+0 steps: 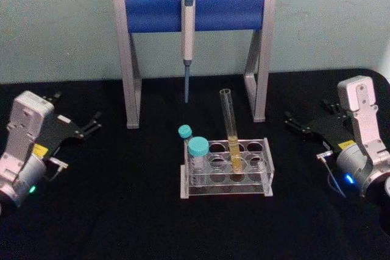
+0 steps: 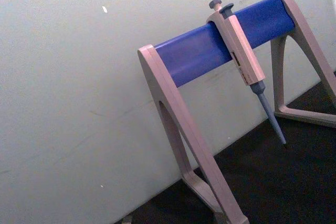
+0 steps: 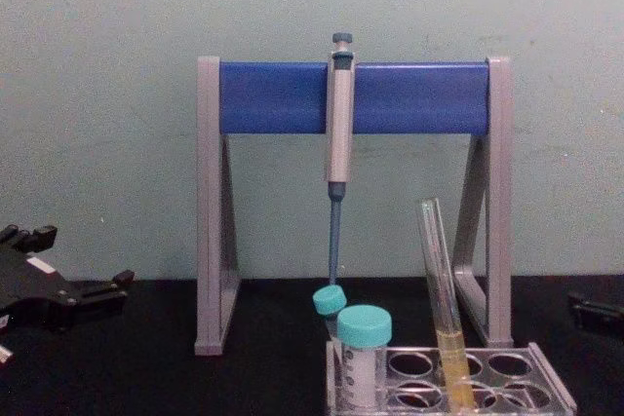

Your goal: Pick up the test tube from the test tube rack, shake it, then place it back into the test tube rack.

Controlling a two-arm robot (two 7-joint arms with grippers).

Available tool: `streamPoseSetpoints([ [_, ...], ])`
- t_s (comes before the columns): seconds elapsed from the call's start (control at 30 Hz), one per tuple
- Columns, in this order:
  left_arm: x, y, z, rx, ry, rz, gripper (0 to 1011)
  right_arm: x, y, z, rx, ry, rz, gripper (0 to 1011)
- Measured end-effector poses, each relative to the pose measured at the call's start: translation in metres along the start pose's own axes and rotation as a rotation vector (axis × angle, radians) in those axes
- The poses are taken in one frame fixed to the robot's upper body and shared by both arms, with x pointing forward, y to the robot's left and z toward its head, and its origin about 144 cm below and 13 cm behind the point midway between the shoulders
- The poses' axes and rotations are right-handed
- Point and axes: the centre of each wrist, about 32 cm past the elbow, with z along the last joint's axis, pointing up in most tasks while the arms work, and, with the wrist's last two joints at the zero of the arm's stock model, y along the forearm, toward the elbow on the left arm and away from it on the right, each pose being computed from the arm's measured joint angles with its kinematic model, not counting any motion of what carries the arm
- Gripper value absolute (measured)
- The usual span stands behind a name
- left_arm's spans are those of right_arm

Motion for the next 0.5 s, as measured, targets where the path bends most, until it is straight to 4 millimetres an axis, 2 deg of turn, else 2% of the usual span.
streamPoseSetpoints([
  [0.5, 0.0, 0.0, 0.0, 0.0, 0.0, 0.0, 1001, 0.0, 0.0, 0.0, 0.0, 0.0, 0.0, 1000],
])
